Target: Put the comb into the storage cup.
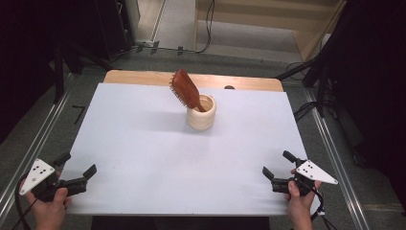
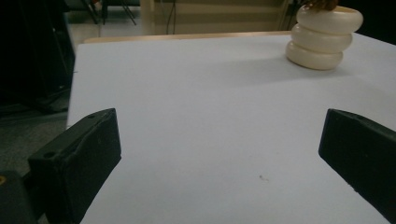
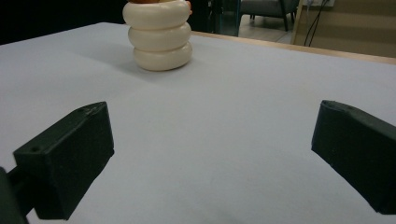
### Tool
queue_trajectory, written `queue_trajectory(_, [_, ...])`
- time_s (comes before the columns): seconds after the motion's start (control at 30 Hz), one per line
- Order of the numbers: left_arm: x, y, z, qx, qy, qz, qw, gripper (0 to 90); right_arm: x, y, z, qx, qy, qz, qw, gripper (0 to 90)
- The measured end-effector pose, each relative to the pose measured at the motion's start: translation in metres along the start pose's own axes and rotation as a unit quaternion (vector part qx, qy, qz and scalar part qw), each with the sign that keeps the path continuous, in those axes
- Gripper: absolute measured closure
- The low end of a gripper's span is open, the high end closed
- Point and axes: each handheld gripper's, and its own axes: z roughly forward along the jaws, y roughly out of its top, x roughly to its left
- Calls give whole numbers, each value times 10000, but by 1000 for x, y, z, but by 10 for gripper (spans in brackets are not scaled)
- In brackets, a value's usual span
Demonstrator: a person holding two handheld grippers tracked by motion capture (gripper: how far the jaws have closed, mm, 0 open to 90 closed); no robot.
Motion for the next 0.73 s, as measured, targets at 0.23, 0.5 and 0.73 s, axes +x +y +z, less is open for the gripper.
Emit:
queue_trajectory(0.23, [3, -4, 2, 24, 47, -55, 10000, 0, -1, 0, -1, -20, 39, 16, 10000, 0])
queue_trajectory(0.5, [4, -7, 2, 29, 8, -81, 10000, 0, -1, -1, -1, -35, 45, 26, 10000, 0])
queue_trajectory(0.73, [3, -7, 4, 5, -10, -91, 10000, 0, -1, -1, -1, -42, 30, 27, 10000, 0])
